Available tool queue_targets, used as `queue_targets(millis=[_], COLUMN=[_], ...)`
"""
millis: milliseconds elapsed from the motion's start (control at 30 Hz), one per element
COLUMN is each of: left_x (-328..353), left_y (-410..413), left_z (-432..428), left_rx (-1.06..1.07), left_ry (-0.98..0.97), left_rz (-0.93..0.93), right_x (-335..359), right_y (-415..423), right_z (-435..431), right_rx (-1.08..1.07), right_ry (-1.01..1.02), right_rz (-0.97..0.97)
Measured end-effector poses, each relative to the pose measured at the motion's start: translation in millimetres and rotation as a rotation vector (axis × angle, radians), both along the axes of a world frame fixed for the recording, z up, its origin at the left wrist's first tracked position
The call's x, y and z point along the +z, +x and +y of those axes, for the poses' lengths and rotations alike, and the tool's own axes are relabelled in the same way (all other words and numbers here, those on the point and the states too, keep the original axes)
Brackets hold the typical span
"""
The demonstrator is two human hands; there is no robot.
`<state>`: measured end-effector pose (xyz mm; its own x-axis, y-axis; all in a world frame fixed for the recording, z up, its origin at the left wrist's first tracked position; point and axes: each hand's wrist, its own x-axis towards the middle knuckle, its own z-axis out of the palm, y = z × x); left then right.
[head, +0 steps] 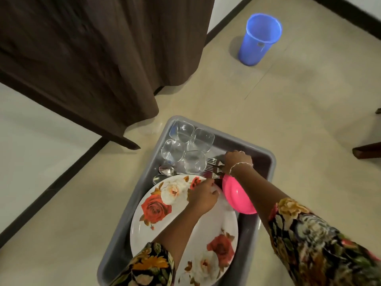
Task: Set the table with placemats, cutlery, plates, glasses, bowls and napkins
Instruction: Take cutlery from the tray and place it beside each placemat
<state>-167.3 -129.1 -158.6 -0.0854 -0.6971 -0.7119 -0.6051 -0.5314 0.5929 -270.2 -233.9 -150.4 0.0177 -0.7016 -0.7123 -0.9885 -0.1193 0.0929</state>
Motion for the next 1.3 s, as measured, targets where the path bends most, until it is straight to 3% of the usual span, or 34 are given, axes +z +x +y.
queue_targets(millis=[233,467,633,967,1133,1300], left_x=[-11.1,-15.2,-17.5,-11.6,-8.3,-5.1], left_y=[-3.7,-1.0,2.9,-4.2,-9.5,-10.7], left_z=[-5.1,2.7,8.7,5.7,3.4,2.2], left_rx=[0.157,0.258,0.276,0.275,0.275,0.294], left_ry=[0.021,-0.050,-0.011,-0.016,-0.023,-0.026], left_rz=[0.080,-0.032,-0.032,-0.031,-0.026,-0.014], right_x=[-37.6,-48.8,-53.9,-44.7,-38.1,-42.4], right_y=[23.3,34.4,30.3,16.0,15.1,21.5], right_z=[6.3,10.0,9.7,-3.8,-3.6,-2.9], right_rx=[0.129,0.274,0.339,0.163,0.238,0.326], right_ry=[0.019,0.000,-0.029,0.010,0.083,0.028], right_rz=[0.239,0.379,0.203,-0.061,-0.064,-0.009])
